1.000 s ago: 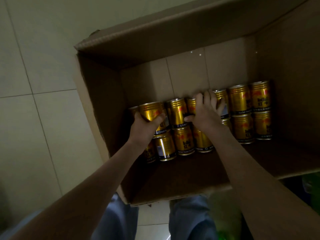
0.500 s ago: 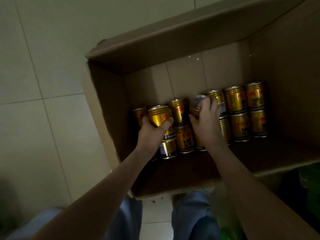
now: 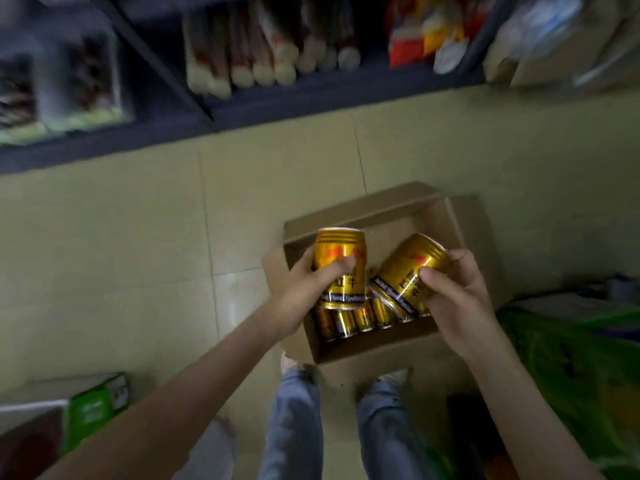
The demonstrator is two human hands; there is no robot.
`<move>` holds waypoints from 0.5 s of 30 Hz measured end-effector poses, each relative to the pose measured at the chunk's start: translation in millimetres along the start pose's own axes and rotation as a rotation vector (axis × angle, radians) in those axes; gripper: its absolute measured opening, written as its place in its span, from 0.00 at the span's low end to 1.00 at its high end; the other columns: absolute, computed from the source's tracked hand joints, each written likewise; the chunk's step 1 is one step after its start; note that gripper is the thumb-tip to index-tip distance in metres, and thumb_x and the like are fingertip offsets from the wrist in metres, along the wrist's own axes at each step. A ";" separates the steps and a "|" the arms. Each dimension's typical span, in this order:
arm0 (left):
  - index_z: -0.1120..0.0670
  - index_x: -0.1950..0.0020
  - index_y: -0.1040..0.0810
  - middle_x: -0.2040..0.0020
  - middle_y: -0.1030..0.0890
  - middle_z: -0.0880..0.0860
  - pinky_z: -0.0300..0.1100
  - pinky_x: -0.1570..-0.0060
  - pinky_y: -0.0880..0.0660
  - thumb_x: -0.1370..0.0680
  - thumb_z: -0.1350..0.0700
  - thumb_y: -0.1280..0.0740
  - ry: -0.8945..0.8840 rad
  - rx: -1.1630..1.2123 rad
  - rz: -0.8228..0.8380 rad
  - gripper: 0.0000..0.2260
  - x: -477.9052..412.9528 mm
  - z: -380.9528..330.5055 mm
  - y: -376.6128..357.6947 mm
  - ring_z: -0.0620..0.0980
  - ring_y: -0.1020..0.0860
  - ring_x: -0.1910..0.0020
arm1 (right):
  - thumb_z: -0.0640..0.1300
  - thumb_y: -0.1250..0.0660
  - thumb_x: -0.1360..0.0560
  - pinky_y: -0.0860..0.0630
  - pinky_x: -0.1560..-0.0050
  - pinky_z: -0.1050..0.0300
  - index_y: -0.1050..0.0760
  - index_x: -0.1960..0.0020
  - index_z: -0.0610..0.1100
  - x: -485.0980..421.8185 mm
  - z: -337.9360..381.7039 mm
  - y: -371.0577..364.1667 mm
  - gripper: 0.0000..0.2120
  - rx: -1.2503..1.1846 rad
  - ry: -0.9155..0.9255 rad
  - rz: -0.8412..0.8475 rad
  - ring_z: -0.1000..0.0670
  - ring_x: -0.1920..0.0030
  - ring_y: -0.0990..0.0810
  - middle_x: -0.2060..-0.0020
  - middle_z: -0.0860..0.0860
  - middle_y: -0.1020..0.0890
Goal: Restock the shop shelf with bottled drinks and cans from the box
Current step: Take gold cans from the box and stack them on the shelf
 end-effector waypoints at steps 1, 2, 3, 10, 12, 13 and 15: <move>0.54 0.38 0.25 0.47 0.16 0.55 0.52 0.43 0.23 0.43 0.42 0.25 -0.025 -0.010 0.037 0.36 27.7 -23.2 -2.0 0.54 0.17 0.49 | 0.50 0.16 0.52 0.21 0.61 0.53 0.26 0.61 0.50 19.0 27.9 -15.8 0.26 -0.041 0.017 0.042 0.50 0.59 0.19 0.60 0.50 0.20; 0.54 0.38 0.25 0.48 0.16 0.55 0.51 0.44 0.23 0.43 0.42 0.25 -0.046 -0.023 0.071 0.35 54.3 -43.7 -4.3 0.54 0.17 0.49 | 0.48 0.16 0.50 0.21 0.62 0.54 0.27 0.59 0.49 38.8 53.0 -29.0 0.26 -0.066 0.030 0.076 0.49 0.58 0.19 0.60 0.50 0.19; 0.54 0.39 0.25 0.48 0.16 0.55 0.52 0.43 0.23 0.42 0.42 0.24 -0.072 -0.040 0.104 0.35 80.6 -63.9 -8.1 0.55 0.17 0.49 | 0.46 0.17 0.48 0.20 0.62 0.54 0.27 0.56 0.48 60.2 76.9 -41.6 0.26 -0.084 0.046 0.102 0.49 0.57 0.18 0.59 0.50 0.18; 0.51 0.40 0.27 0.49 0.15 0.53 0.45 0.50 0.21 0.40 0.43 0.25 -0.253 -0.168 0.397 0.30 230.3 -172.7 -57.4 0.51 0.17 0.50 | 0.43 0.18 0.44 0.20 0.60 0.51 0.28 0.36 0.47 213.1 188.6 -95.5 0.38 -0.094 0.270 0.068 0.47 0.51 0.17 0.46 0.47 0.18; 0.52 0.39 0.26 0.47 0.16 0.53 0.45 0.48 0.22 0.38 0.42 0.26 -0.317 -0.223 0.518 0.31 275.0 -192.1 -81.7 0.52 0.17 0.48 | 0.49 0.17 0.45 0.19 0.57 0.47 0.31 0.32 0.43 264.5 203.8 -98.3 0.45 -0.120 0.337 -0.017 0.43 0.48 0.18 0.43 0.42 0.20; 0.53 0.39 0.26 0.46 0.16 0.54 0.44 0.48 0.21 0.35 0.44 0.27 -0.354 -0.255 0.584 0.28 299.6 -200.1 -95.8 0.52 0.17 0.48 | 0.51 0.18 0.43 0.19 0.54 0.44 0.32 0.31 0.42 292.1 211.0 -98.6 0.45 -0.138 0.377 -0.064 0.40 0.46 0.20 0.41 0.40 0.22; 0.55 0.40 0.24 0.47 0.16 0.55 0.43 0.50 0.20 0.31 0.47 0.30 -0.394 -0.302 0.693 0.22 345.7 -207.6 -121.4 0.52 0.17 0.49 | 0.50 0.25 0.34 0.20 0.51 0.41 0.32 0.32 0.42 348.5 222.2 -93.0 0.34 -0.173 0.472 -0.168 0.39 0.45 0.21 0.41 0.38 0.22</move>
Point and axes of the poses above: each hand's wrist, its own x-axis away from the middle knuckle, its own y-axis out of the back of the hand, z = x × y, the point moved 5 cm from there along -x, towards the middle knuckle
